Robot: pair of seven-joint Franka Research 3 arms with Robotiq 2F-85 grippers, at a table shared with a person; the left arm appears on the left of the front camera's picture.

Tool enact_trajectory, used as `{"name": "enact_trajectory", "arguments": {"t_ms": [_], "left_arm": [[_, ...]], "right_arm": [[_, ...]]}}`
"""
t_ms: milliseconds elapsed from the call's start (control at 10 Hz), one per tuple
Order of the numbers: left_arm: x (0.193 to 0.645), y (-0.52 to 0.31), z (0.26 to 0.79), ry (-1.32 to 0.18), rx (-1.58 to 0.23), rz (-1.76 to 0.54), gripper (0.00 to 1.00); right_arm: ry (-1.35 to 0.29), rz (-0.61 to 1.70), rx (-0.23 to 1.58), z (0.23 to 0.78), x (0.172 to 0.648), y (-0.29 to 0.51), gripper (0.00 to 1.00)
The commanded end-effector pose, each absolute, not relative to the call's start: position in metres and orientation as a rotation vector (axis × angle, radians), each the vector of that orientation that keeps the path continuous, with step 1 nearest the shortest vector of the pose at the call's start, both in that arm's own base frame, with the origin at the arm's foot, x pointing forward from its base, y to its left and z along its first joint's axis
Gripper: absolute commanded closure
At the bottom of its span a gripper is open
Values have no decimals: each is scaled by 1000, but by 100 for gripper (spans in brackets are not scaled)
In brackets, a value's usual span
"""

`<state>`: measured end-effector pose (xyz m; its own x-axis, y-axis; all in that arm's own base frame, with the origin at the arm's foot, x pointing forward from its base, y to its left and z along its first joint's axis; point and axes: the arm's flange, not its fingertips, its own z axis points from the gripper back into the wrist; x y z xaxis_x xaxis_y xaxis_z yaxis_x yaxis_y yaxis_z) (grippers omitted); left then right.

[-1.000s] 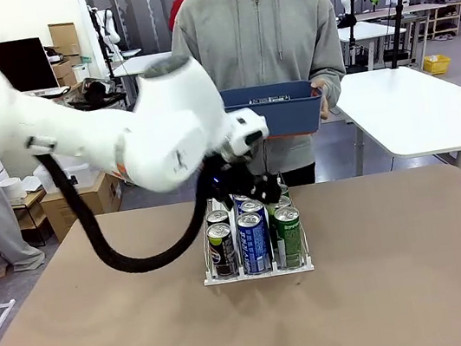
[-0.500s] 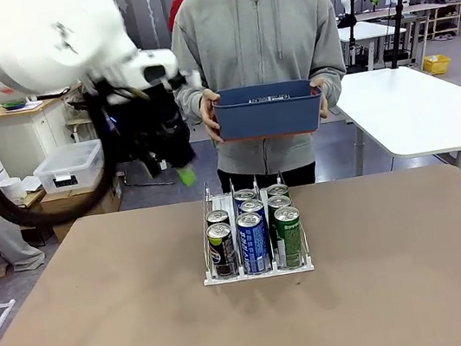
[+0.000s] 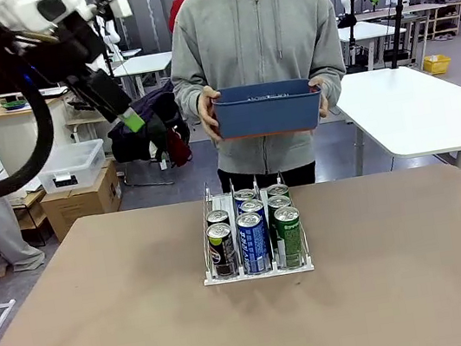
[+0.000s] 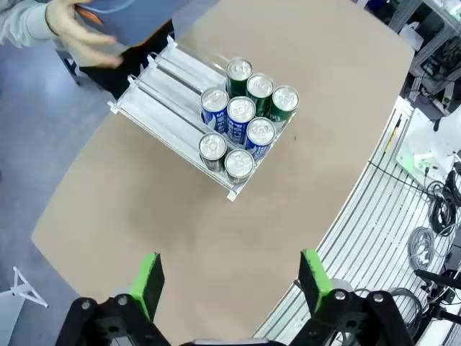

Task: Fill the beverage cans into the dispenser.
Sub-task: Pick up the Pepsi coke handed by the human.

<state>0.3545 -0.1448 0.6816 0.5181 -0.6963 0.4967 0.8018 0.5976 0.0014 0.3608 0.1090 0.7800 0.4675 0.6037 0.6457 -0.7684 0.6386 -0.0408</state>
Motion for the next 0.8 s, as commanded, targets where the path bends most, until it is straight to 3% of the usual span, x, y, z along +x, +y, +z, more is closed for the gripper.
{"name": "enact_trajectory", "arguments": {"t_ms": [0,700], "left_arm": [[339,-126,681,-528,-304,-926,0],[315,-100,708,-719,-310,-958,0]], "right_arm": [[-674,855,274,779,360,109,0],[-674,855,274,779,360,109,0]]}}
